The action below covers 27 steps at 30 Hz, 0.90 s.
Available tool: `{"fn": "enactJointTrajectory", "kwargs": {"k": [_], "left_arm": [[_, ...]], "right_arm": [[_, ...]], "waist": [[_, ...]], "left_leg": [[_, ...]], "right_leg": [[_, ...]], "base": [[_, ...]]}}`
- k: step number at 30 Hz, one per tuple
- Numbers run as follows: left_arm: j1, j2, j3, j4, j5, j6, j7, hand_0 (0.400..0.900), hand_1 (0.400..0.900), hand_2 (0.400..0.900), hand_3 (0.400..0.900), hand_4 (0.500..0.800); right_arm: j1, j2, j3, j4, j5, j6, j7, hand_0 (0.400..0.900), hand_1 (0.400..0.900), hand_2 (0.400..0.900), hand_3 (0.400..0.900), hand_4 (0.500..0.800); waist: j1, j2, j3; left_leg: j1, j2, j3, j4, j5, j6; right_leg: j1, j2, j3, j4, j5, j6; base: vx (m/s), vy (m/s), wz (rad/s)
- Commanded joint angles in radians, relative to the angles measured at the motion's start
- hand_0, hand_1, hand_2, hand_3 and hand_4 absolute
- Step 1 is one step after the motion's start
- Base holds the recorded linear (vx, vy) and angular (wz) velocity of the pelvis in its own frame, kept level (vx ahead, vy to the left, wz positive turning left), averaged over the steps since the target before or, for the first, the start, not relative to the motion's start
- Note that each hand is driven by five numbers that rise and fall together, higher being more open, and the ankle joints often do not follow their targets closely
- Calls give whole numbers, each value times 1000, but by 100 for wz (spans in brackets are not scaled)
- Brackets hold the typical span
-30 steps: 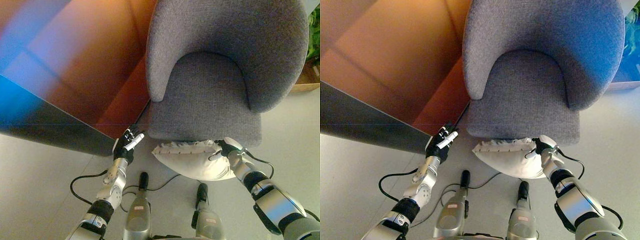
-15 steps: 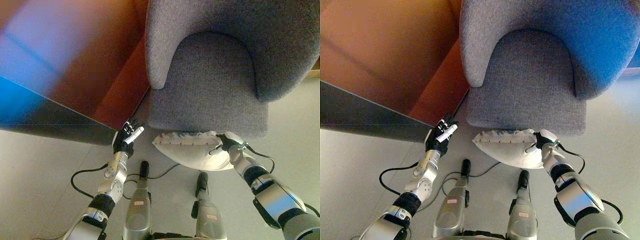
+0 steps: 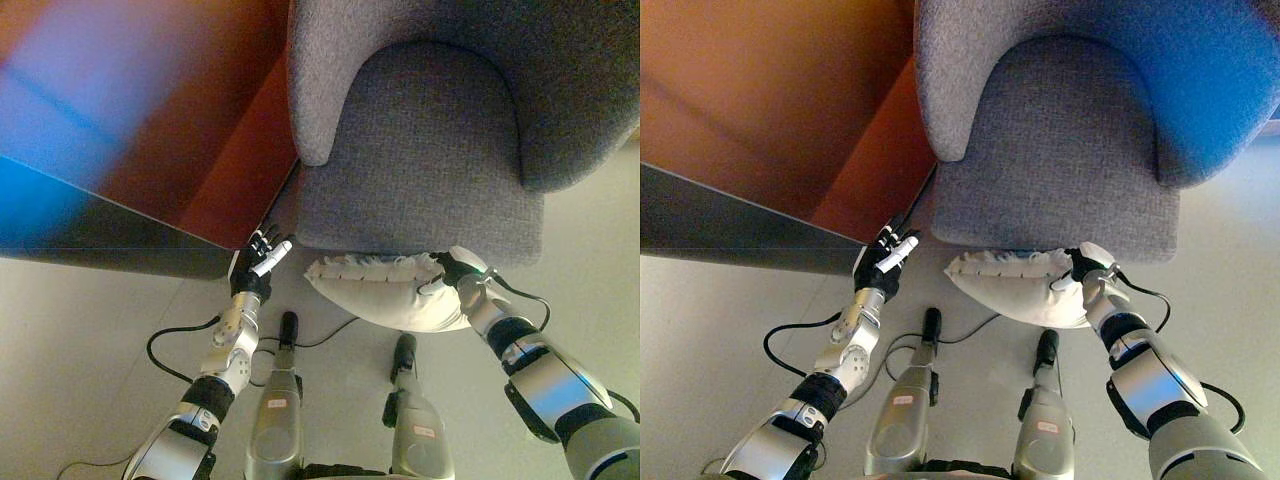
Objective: Pick up the pillow and put it on the sofa.
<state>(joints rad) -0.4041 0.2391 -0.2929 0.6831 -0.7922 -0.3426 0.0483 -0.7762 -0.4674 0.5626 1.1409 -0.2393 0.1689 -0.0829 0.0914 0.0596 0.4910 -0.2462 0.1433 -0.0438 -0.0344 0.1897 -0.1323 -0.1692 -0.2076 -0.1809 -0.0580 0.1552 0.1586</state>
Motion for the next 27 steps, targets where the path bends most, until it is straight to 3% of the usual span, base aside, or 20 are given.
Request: {"fn": "enactJointTrajectory", "kwargs": {"k": [1,10,12,13,14,27], "left_arm": [[-98,45,-27,-68,-8,-111,-5,900,900,900,900,800],[-105,46,-22,-77,-5,-120,-3,900,900,900,900,800],[-112,46,-22,-76,-7,-120,-1,900,900,900,900,800],[-115,45,-23,-74,-7,-121,0,900,900,900,900,800],[-118,46,-25,-74,-9,-120,1,900,900,900,900,800],[-127,43,-25,-74,-9,-133,1,900,900,900,900,800]], "right_arm": [[-138,-83,52,8,10,-5,-40,900,900,900,900,800],[-152,-84,59,17,3,14,-11,900,900,900,900,800],[-156,-85,62,23,3,12,-5,745,745,745,745,707],[-157,-86,65,24,2,13,-6,484,484,484,484,551],[-160,-86,67,25,4,13,-7,400,400,400,400,500],[-169,-91,69,20,2,12,-13,400,400,400,400,500]], "waist": [[32,-44,29],[32,-46,29],[31,-47,29],[31,-47,29],[30,-47,29],[28,-47,29]], "left_leg": [[-35,-3,-8,93,-111,21],[-60,-8,-5,99,-111,24],[-64,-9,-6,101,-111,25],[-65,-10,-7,102,-112,25],[-67,-11,-7,103,-112,26],[-80,-13,-3,101,-110,28]], "right_leg": [[-123,-92,57,115,16,50],[-153,-90,58,117,21,49],[-156,-90,59,118,22,49],[-158,-89,60,119,21,48],[-159,-89,60,120,21,47],[-177,-89,58,120,27,48]], "base": [[0,0,0],[0,0,0],[0,0,0],[0,0,0],[0,0,0],[0,0,0]]}}
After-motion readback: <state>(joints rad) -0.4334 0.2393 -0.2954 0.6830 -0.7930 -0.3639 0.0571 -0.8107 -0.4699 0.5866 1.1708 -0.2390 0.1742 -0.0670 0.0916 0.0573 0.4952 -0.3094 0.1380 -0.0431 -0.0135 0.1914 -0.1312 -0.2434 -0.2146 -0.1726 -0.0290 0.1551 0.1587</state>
